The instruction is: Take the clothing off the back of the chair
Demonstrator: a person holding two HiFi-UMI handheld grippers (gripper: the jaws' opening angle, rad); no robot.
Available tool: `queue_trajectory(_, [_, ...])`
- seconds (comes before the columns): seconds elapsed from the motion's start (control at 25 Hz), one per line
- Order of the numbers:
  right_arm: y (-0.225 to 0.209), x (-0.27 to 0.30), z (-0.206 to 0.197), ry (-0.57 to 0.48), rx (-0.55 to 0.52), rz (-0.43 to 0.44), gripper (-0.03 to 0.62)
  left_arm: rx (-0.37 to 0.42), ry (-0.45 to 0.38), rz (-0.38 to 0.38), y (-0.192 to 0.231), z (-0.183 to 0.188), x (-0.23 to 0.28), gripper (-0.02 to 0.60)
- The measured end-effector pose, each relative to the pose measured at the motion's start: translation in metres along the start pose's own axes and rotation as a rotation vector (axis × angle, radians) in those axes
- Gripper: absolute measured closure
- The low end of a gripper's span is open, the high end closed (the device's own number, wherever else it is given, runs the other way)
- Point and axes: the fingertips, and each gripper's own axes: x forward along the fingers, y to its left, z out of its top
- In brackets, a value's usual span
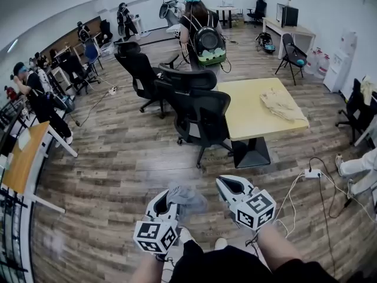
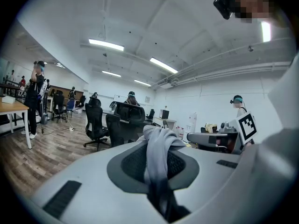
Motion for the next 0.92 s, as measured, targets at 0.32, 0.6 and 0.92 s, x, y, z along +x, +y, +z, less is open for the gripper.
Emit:
queue_trajectory(0.32, [-0.003,0.006,-0.004,0.003,0.010,0.023,0.582,0.008,0.001,0.011,-0.001,0.000,0.003,0.522])
queue_trajectory(0.6, [-0.002,0.004,-0.005,0.008,0.008,0.036,0.582,0.002,0.010,0.009,-0.006,-0.003,0.003,0.522])
queue_trajectory(0.92, [0.002,-0.001,-0.005,0.004,0.010,0.017,0.582,0.001,0.003,0.014,-0.006,-0.007,-0.006,0.522])
